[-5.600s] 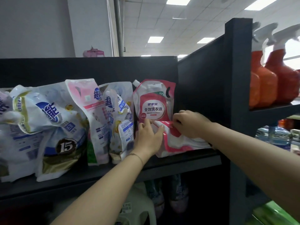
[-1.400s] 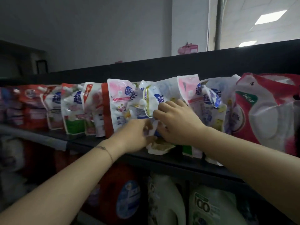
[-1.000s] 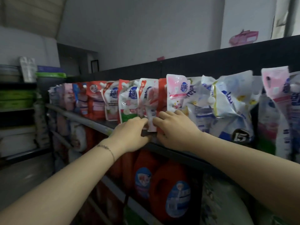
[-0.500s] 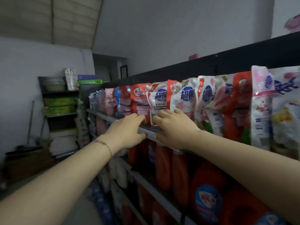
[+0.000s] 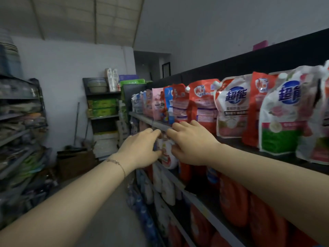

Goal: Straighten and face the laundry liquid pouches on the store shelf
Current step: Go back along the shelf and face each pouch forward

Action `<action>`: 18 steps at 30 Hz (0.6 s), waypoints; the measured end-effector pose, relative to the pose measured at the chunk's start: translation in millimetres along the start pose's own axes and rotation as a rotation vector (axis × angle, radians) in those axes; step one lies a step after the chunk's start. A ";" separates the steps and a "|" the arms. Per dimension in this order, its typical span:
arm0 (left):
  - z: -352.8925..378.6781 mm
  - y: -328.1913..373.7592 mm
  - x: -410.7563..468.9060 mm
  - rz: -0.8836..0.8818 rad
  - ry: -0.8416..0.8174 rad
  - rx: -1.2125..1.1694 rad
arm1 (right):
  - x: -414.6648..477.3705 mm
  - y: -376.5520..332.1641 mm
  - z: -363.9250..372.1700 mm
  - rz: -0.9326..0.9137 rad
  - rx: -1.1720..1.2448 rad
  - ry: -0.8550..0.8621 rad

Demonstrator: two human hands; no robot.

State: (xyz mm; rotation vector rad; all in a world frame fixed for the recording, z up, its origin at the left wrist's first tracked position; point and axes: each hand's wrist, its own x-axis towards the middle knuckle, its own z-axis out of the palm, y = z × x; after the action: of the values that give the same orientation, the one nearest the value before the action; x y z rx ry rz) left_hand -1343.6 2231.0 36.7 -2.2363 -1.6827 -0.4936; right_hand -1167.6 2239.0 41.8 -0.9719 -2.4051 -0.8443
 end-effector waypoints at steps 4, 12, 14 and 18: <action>11.9 -44.3 16.3 -0.064 0.000 0.078 | 46.4 0.0 41.5 -0.064 -0.006 -0.005; 32.0 -142.9 87.2 -0.167 -0.013 0.168 | 166.6 17.2 116.2 -0.137 0.040 0.083; 37.0 -169.7 112.9 -0.192 -0.023 0.193 | 201.7 23.2 137.5 -0.154 0.067 0.096; 50.7 -216.6 151.6 -0.239 -0.014 0.199 | 259.5 32.2 179.8 -0.192 0.095 0.117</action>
State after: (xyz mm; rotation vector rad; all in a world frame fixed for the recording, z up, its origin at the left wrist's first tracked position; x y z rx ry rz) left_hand -1508.7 2441.8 65.1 -1.9162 -1.9258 -0.3458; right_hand -1344.5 2501.1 69.1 -0.6456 -2.4400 -0.8190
